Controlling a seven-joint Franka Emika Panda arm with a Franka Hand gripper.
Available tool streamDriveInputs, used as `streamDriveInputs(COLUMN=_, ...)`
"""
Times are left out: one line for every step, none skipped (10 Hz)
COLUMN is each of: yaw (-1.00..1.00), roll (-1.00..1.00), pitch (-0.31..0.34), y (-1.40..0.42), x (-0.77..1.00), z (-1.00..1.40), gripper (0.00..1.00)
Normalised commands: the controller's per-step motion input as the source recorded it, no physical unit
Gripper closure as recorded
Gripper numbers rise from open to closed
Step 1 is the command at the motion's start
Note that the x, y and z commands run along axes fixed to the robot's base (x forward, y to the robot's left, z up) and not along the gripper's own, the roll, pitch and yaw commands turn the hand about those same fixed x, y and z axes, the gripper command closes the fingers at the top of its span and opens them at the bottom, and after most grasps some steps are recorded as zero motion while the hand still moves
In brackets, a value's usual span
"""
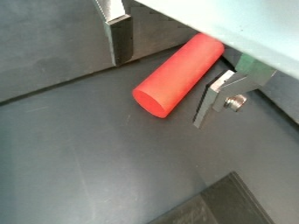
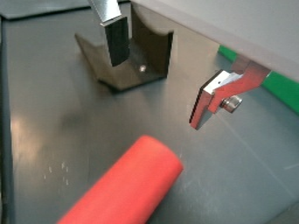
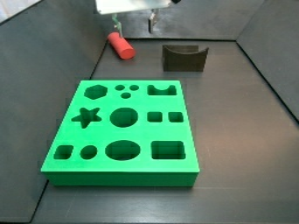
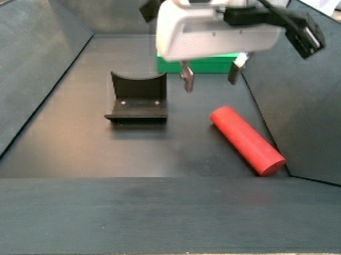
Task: Pick up the oval object. Move up. Place the oval object on the fixture. Regrasp the oval object. Move to above the board. Insert the oval object.
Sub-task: Pick up the oval object.
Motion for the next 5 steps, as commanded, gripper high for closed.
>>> streamDriveInputs(yaw=0.23, roll=0.11, pitch=-0.11, y=0.1, x=-0.17, z=-0.38, gripper=0.0)
streamDriveInputs(yaw=0.23, roll=0.11, pitch=-0.113, y=0.12, x=-0.19, z=-0.38, gripper=0.0)
streamDriveInputs(yaw=0.23, roll=0.12, pitch=-0.104, y=0.11, x=-0.19, z=-0.37, gripper=0.0)
streamDriveInputs(yaw=0.25, roll=0.15, pitch=-0.111, y=0.07, x=-0.2, z=-0.41, gripper=0.0)
streamDriveInputs(yaw=0.27, roll=0.17, pitch=-0.106, y=0.08, x=-0.19, z=-0.4, gripper=0.0)
